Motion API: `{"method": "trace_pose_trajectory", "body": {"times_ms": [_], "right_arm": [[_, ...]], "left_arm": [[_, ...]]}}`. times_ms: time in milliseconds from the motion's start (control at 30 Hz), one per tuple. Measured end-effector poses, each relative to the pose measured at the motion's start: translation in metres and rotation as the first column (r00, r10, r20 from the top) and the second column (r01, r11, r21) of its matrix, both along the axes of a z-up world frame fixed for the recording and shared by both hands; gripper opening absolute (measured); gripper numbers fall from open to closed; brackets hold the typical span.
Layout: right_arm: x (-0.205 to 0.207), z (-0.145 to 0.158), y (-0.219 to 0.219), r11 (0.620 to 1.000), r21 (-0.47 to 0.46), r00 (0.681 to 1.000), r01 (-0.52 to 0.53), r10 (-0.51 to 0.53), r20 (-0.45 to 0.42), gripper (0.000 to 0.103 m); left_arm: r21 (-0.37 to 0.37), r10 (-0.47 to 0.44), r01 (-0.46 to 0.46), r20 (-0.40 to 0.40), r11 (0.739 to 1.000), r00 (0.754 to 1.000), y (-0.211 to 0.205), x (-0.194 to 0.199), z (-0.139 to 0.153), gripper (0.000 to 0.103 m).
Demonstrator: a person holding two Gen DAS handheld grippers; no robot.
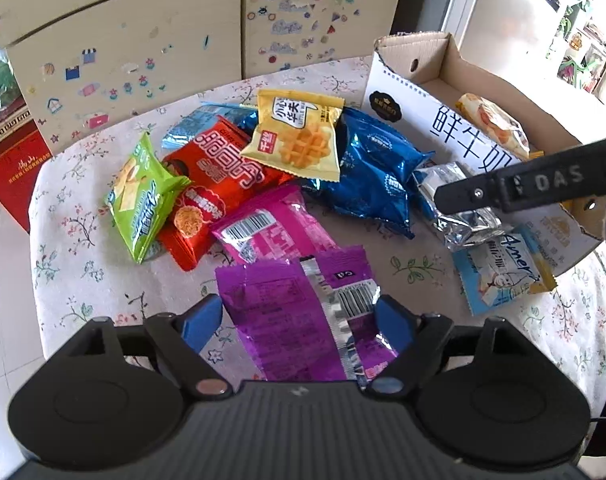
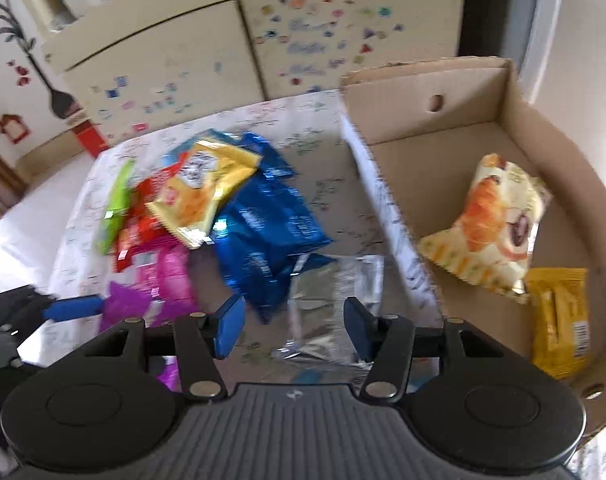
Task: Organize snacks
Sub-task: 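Grasp the purple packet with the left gripper while the right grasps the silver foil packet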
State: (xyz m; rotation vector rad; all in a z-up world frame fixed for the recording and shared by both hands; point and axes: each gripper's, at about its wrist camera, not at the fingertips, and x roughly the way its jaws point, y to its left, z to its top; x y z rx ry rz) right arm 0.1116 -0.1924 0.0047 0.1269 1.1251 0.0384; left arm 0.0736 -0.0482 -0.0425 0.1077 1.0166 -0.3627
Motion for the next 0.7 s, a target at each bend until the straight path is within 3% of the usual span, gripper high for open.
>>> {"method": "trace_pose_trajectory", "body": {"times_ms": [133,300,400,700], "right_arm": [[0.005,-0.011,0.001,0.998,-0.056,0.999,0.037,-0.038,-0.026,0.062],[0.008,-0.019,0.012,0.988,-0.153,1.000,0.010,-0.012,-0.013,0.066],[0.009,-0.021,0.016,0.980,-0.197,1.000,-0.008,0.006,-0.012,0.061],[-0.006,-0.013,0.026,0.977,-0.082,0.981,-0.195,0.192,-0.037,0.053]], "left_arm": [[0.002,0.003,-0.003,-0.010,1.000,1.000,-0.004,-0.004,0.000,0.087],[-0.002,0.008,-0.008,-0.036,1.000,0.999,-0.006,-0.005,-0.005,0.088],[-0.003,0.015,-0.015,-0.037,1.000,0.999,-0.006,-0.005,-0.006,0.090],[0.019,0.042,-0.041,-0.073,0.999,0.996,-0.003,-0.004,-0.016,0.093]]}}
